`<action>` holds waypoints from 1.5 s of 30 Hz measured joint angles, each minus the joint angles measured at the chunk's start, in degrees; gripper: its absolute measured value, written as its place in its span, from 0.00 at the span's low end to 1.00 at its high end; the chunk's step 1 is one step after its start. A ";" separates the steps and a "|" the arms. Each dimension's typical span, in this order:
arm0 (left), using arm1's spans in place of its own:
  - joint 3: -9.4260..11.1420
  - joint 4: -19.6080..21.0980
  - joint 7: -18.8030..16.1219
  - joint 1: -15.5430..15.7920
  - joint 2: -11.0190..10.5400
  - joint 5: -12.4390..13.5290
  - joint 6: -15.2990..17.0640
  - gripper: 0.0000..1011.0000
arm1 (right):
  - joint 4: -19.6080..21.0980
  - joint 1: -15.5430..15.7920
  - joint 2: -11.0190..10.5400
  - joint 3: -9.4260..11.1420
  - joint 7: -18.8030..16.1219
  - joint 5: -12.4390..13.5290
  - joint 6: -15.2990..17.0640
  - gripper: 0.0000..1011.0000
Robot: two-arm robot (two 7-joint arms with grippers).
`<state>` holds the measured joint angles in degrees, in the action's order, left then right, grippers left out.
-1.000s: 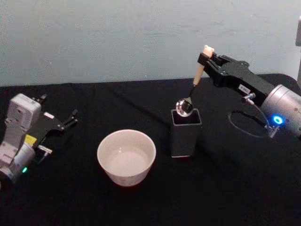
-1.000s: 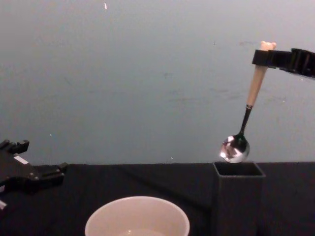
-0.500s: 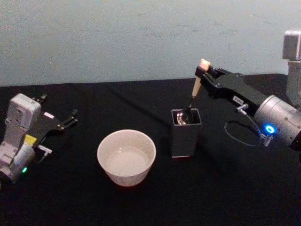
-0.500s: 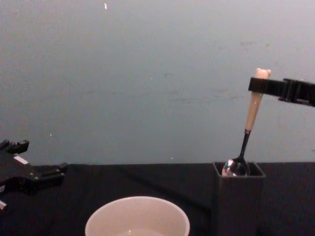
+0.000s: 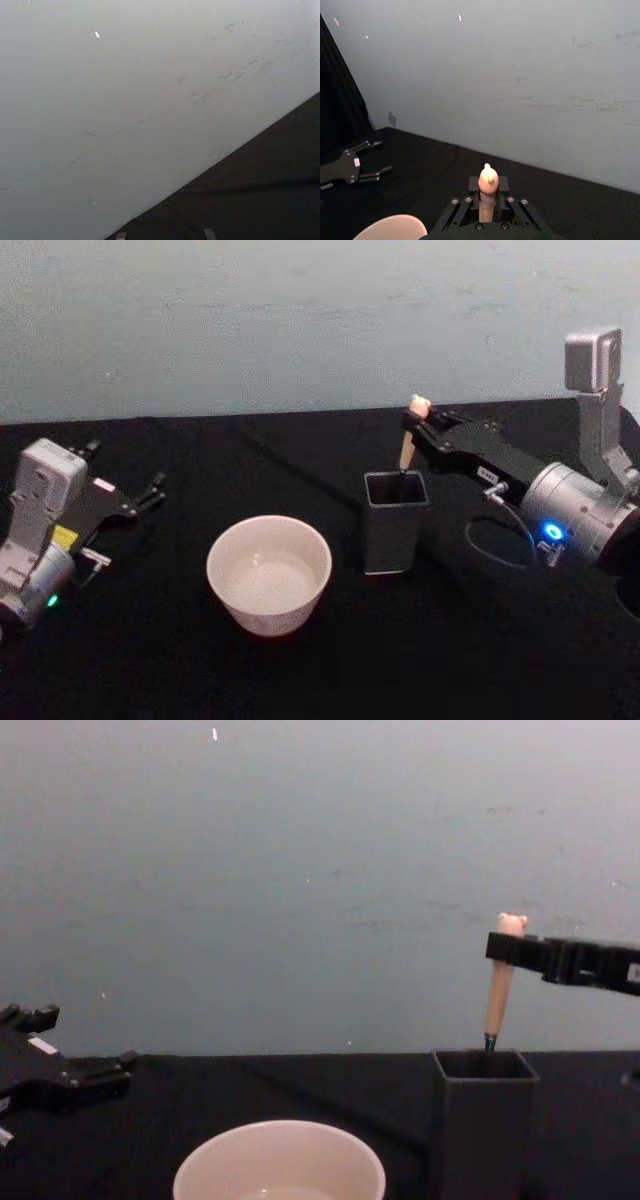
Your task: Pick up the stirring spoon with one hand, stir inside the cup, then place it back in its original position.
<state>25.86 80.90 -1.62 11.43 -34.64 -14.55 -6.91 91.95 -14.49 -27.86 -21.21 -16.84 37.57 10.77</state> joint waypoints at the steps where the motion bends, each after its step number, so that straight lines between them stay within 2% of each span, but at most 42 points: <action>1: 0.00 0.00 0.00 0.00 0.00 0.00 0.00 0.99 | -0.13 0.03 0.06 -0.07 -0.07 -0.14 0.03 0.22; 11: 0.00 0.00 0.00 0.00 0.00 0.00 0.00 0.99 | -1.25 0.53 0.46 -0.67 -0.89 -1.82 0.33 0.22; 32: 0.00 0.00 0.00 0.00 0.00 0.00 0.00 0.99 | -2.77 1.01 1.19 -0.55 -1.70 -4.15 1.02 0.22; 45: 0.00 0.00 0.00 0.00 0.00 0.00 0.00 0.99 | -2.77 1.00 1.15 -0.53 -1.69 -4.12 1.00 0.22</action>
<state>25.87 80.90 -1.62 11.43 -34.65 -14.55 -6.91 89.18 -13.49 -26.71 -21.75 -18.54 33.45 11.77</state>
